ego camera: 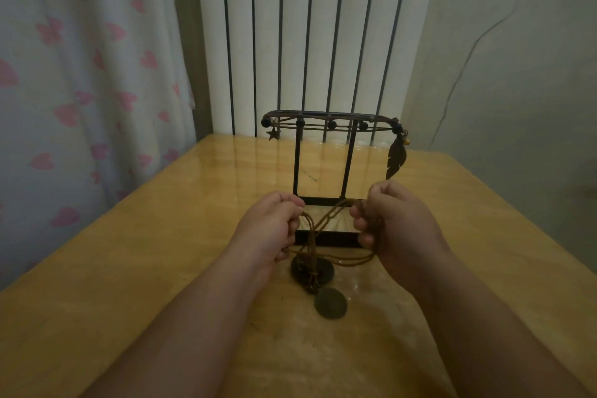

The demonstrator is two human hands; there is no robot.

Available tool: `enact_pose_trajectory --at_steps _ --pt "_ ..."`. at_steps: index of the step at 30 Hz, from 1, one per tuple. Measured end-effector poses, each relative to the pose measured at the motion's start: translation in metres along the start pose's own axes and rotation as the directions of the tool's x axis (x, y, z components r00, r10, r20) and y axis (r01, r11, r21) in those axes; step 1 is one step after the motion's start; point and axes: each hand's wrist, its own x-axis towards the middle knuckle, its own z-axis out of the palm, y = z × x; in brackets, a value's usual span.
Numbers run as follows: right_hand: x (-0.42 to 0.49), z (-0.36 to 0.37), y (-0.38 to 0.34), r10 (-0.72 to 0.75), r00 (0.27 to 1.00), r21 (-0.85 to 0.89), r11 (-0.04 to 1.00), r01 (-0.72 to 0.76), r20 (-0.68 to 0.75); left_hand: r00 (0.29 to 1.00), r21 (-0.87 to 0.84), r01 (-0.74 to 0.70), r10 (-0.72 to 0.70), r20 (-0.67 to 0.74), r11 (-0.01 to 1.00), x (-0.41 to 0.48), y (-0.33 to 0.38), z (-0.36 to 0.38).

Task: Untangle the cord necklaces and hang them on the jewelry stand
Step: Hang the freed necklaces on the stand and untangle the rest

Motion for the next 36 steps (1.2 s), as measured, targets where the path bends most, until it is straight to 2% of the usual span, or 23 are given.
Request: enact_pose_trajectory --at_steps 2,4,5,8,10,15,17,18,20,23,25,29,32,34,36 --pt "0.004 0.001 0.001 0.011 1.000 -0.147 0.989 -0.014 -0.020 1.000 0.008 -0.013 0.013 0.009 1.000 0.000 -0.001 0.000" --pt "0.006 0.003 0.002 0.089 0.996 -0.234 0.968 -0.091 -0.018 1.000 0.022 -0.015 0.015 0.005 1.000 0.001 -0.001 0.000" --pt "0.005 0.003 0.003 0.079 0.997 -0.311 0.947 -0.074 0.004 1.000 0.027 -0.016 0.016 0.000 1.000 0.001 -0.002 0.000" --pt "-0.002 0.003 0.006 -0.015 0.988 -0.580 0.808 0.103 0.155 1.000 0.024 -0.025 0.025 -0.012 0.999 0.002 -0.003 0.001" --pt "-0.004 0.004 0.008 0.027 0.971 -0.665 0.733 0.142 0.237 0.999 0.018 -0.032 0.032 -0.018 0.999 0.003 -0.003 0.001" --pt "0.002 0.007 0.015 0.154 0.959 -0.878 0.457 0.145 0.239 0.999 0.010 -0.032 0.032 -0.008 0.999 0.002 -0.003 0.002" --pt "0.002 0.007 0.014 0.130 0.959 -0.886 0.429 0.175 0.253 0.999 0.031 -0.033 0.034 -0.013 0.999 0.001 -0.002 0.002" --pt "0.001 0.008 0.014 0.094 0.960 -0.871 0.450 0.196 0.265 0.999 0.046 -0.033 0.034 -0.017 0.998 0.001 -0.001 0.002" --pt "-0.001 0.008 0.012 -0.006 0.965 -0.800 0.557 0.222 0.264 0.999 0.077 -0.031 0.033 -0.029 0.997 0.000 -0.001 0.002" --pt "-0.003 0.010 0.011 -0.077 0.969 -0.565 0.800 0.201 0.235 0.999 0.115 -0.046 0.048 -0.019 0.992 -0.002 -0.002 0.002" --pt "-0.005 0.010 0.009 -0.076 0.965 -0.397 0.901 0.174 0.251 0.999 0.144 -0.052 0.052 0.000 0.988 -0.005 -0.001 0.003" --pt "-0.007 0.009 0.004 -0.142 0.961 -0.041 0.987 0.156 0.237 0.999 0.174 -0.045 0.043 0.013 0.984 -0.006 -0.001 0.006" --pt "-0.004 0.006 -0.001 -0.156 0.981 0.245 0.961 0.124 0.114 1.000 0.177 -0.022 0.021 0.003 0.984 -0.006 0.000 0.003" --pt "-0.003 0.004 -0.001 -0.160 0.987 0.249 0.957 0.150 0.017 0.999 0.224 -0.045 0.044 0.011 0.973 -0.005 -0.001 0.000" --pt "0.000 0.003 0.002 -0.144 0.987 0.140 0.978 0.153 -0.072 0.998 0.263 -0.063 0.058 0.026 0.963 -0.005 -0.001 -0.001"
